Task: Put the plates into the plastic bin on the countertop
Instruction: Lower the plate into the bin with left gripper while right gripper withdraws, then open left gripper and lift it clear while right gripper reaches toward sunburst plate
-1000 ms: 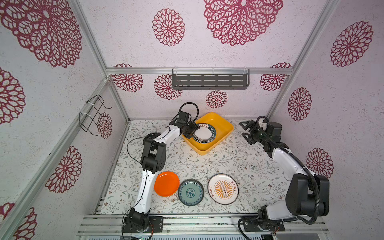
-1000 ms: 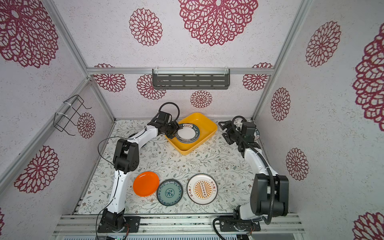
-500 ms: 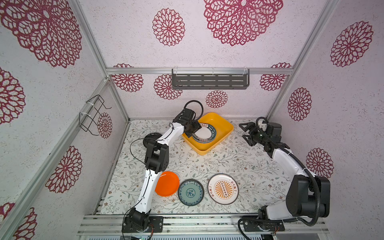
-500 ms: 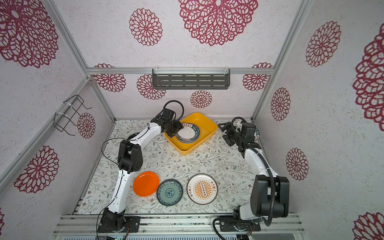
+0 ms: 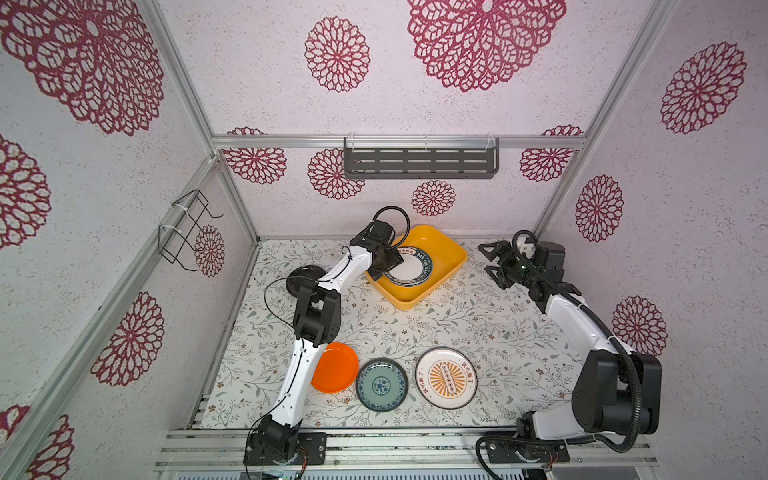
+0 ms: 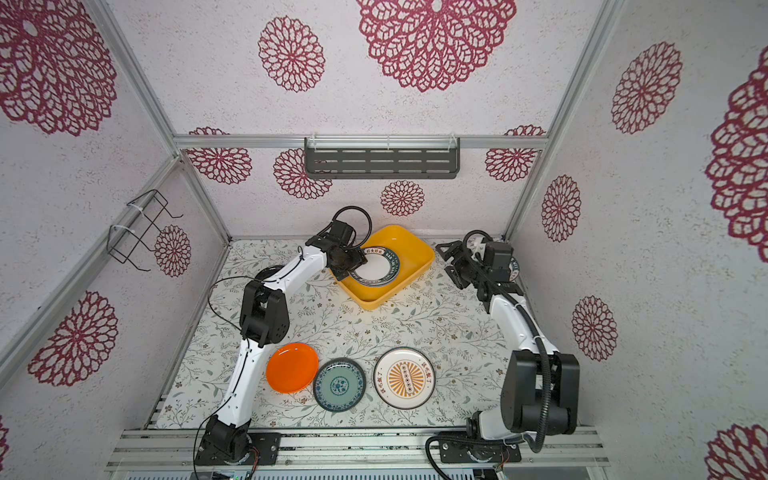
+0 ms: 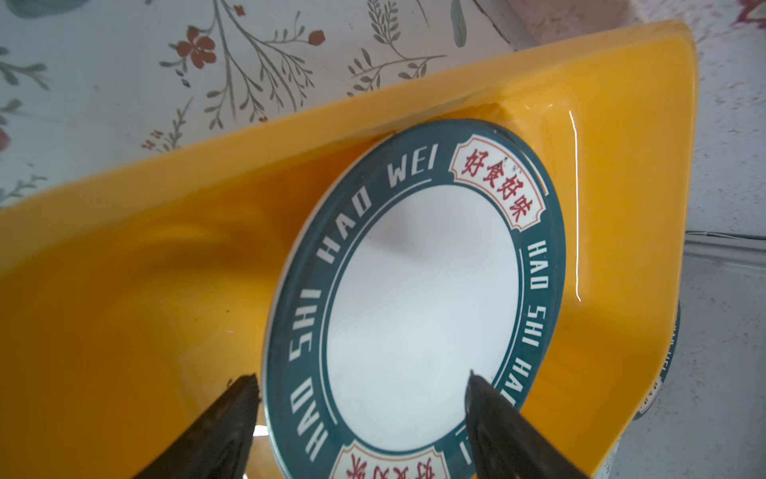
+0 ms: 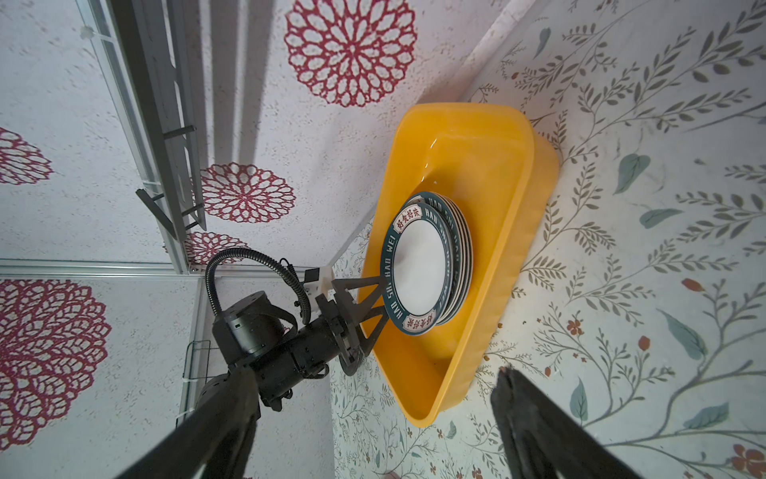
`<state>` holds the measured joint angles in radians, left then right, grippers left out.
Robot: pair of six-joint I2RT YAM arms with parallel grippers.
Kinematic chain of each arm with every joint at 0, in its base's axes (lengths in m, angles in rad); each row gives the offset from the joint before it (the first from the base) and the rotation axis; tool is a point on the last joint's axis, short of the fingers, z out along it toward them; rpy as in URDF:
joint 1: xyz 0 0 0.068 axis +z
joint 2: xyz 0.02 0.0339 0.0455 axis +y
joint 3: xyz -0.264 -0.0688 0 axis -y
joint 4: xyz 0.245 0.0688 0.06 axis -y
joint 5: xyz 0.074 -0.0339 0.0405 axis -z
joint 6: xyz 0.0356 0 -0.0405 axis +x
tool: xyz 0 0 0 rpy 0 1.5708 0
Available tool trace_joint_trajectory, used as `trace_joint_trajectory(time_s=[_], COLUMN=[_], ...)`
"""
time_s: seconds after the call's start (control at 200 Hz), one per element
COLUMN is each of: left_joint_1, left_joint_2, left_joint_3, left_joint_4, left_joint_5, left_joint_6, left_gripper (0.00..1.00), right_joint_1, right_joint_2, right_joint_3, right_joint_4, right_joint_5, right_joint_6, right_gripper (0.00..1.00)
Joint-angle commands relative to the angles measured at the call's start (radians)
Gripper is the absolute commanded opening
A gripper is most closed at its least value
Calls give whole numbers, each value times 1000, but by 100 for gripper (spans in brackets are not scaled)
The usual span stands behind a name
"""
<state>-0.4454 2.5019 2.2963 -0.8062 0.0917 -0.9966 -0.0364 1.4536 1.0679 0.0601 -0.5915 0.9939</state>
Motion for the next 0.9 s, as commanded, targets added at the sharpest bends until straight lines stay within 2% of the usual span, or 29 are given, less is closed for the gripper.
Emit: trace_joint_trajectory(time_s=[0.0,0.32,0.61,0.721,0.896], left_joint_1=[-8,-28,-44,-59,-72], left_joint_2=[3,32,25,-32,-195], left_joint_3=[26,88,82,24,-128], left_joint_4=[4,11,26,81,186], left_joint_5=[-2,-3,-32,-84,-205], left_joint_6=[21,24,10,58,145], left_gripper=[82,81,82,87,95], right_joint_1=[-3,-5,-19,-22,-22], right_joint_2=[-5,-21,-22,-28,-86], right_joint_3=[24,26,39,55,18], right_joint_4=[-4,-50,-104,-199,-316], right_joint_5=[-17,-13,-27,5,81], right_joint_6=[-28,-59,-117,-192,-283], right_gripper=[92,92,92,92,92])
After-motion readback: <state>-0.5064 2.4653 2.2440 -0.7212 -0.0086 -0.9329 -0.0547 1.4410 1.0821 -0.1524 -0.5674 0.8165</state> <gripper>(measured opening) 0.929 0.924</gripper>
